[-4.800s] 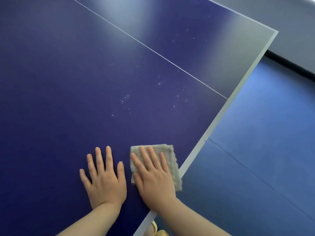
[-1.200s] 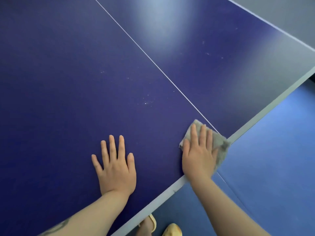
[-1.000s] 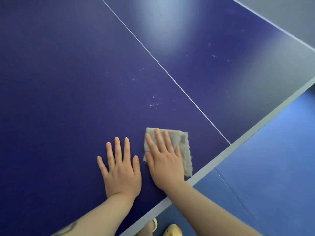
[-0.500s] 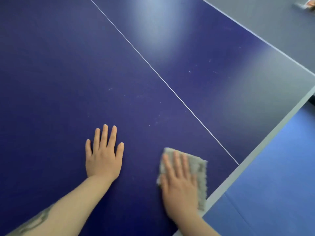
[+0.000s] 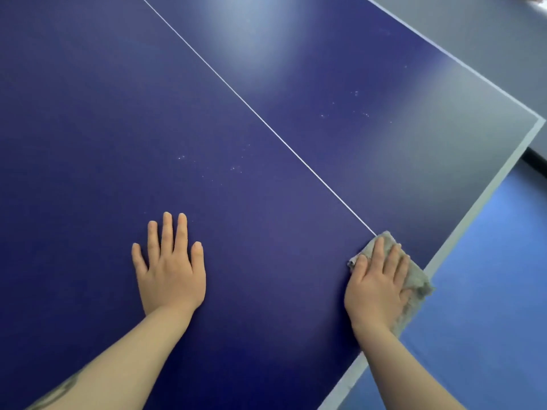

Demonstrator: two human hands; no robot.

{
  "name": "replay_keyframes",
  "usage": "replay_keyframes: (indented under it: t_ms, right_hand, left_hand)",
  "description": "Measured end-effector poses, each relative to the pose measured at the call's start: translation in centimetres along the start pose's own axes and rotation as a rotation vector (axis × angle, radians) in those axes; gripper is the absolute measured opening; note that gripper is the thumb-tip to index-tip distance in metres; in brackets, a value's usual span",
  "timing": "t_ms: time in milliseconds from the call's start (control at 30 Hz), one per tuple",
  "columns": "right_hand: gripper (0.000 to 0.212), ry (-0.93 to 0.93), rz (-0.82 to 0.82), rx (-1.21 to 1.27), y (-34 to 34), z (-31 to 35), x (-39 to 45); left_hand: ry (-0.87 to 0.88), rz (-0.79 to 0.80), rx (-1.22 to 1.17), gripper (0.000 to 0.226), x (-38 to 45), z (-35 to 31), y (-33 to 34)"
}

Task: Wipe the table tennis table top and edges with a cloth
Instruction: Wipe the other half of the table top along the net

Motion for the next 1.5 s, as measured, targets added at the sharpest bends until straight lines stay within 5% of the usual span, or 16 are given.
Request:
replay_keyframes:
  t_ms: [267, 367, 500, 600, 700, 867, 967, 1167, 1333, 1500]
  right_hand:
    - [0.056, -0.838, 0.294, -0.037, 8.4, 14.7, -6.5]
    - [0.055, -0.744, 0.272, -0.086, 7.3, 16.3, -0.1]
    - [0.055, -0.181, 0.083, -0.034, 1.5, 6.0, 6.1]
    - [0.055, -0.030, 0.038, -0.002, -0.8, -0.2, 2.1]
    - [0.055, -0.204, 0.127, -0.055, 1.1, 0.0, -4.1]
    - [0.055, -0.933, 0.306, -0.165, 6.5, 7.8, -11.0]
    - [0.054, -1.285, 0.459, -0.264, 8.3, 13.3, -10.5]
    - [0.056, -0.659, 0.292, -0.169, 6.4, 11.7, -3.5]
    - [0.057, -1.094, 0.298, -0.200, 7.6, 10.8, -12.4]
    - [0.054, -1.433, 0.432, -0.223, 12.8, 21.2, -15.7]
  left_hand:
    - [0.014, -0.003, -0.018, 0.061, -0.1, 0.0, 0.1]
    - [0.017, -0.007, -0.021, 0.061, 0.0, 0.2, 0.1]
    - [0.005, -0.012, -0.013, 0.061, -0.1, 0.0, 0.1]
    - [-0.005, -0.007, -0.025, 0.061, 0.0, -0.4, 0.1]
    - [-0.040, -0.027, -0.093, 0.061, -0.2, -0.3, -0.4]
    - [-0.225, -0.026, -0.286, 0.061, -1.5, 2.1, -1.2]
    - [-0.309, 0.003, -0.139, 0.061, -2.1, 6.8, -0.7]
    - [-0.379, -0.004, -0.050, 0.059, -2.2, 11.5, -1.0]
    - [-0.377, -0.025, -0.057, 0.063, -2.1, 11.4, -0.8]
    - [-0.367, -0.045, -0.074, 0.059, -2.1, 11.8, -0.2]
Point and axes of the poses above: each hand's wrist, its own x-axis towards the middle knuckle, its own y-axis out of the palm, z = x × y, the point moved 3 cm from there along x, towards the middle knuckle, and after that the axes turned 8 degrees about x, right-handed, at the moved point
